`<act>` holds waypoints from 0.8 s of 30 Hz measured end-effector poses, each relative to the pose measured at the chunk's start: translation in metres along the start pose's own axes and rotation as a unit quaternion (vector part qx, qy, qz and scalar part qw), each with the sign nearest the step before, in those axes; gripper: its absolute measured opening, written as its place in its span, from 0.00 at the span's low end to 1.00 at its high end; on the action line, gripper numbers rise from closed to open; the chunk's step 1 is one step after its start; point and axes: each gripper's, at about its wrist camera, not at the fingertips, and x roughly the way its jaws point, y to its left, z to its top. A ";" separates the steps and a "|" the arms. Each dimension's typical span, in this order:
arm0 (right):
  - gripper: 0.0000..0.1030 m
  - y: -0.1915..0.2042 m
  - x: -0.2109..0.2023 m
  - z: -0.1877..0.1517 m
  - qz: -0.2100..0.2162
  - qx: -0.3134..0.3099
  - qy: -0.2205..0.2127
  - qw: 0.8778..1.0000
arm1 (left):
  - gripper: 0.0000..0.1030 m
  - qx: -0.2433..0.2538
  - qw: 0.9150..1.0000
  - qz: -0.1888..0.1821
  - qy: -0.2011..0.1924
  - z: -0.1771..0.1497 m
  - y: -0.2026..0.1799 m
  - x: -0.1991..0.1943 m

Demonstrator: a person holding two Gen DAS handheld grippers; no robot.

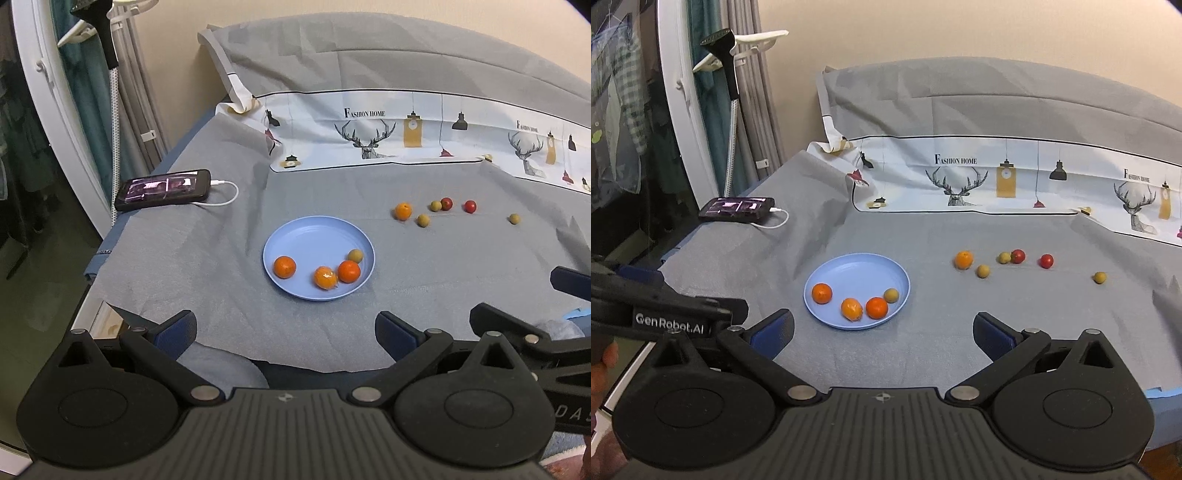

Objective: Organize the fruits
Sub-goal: 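Withdraw both open tools from the plate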

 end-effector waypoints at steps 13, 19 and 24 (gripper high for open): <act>0.99 0.014 -0.013 -0.005 -0.001 -0.016 0.003 1.000 | 1.00 -0.006 1.000 -0.002 -0.012 -0.010 0.008 -0.011; 0.99 0.015 -0.014 -0.006 0.003 -0.019 0.003 1.000 | 1.00 -0.003 1.000 0.000 -0.014 -0.010 0.007 -0.010; 0.99 0.006 -0.004 -0.006 0.013 -0.014 0.015 1.000 | 1.00 0.005 1.000 0.005 -0.008 -0.006 0.002 -0.003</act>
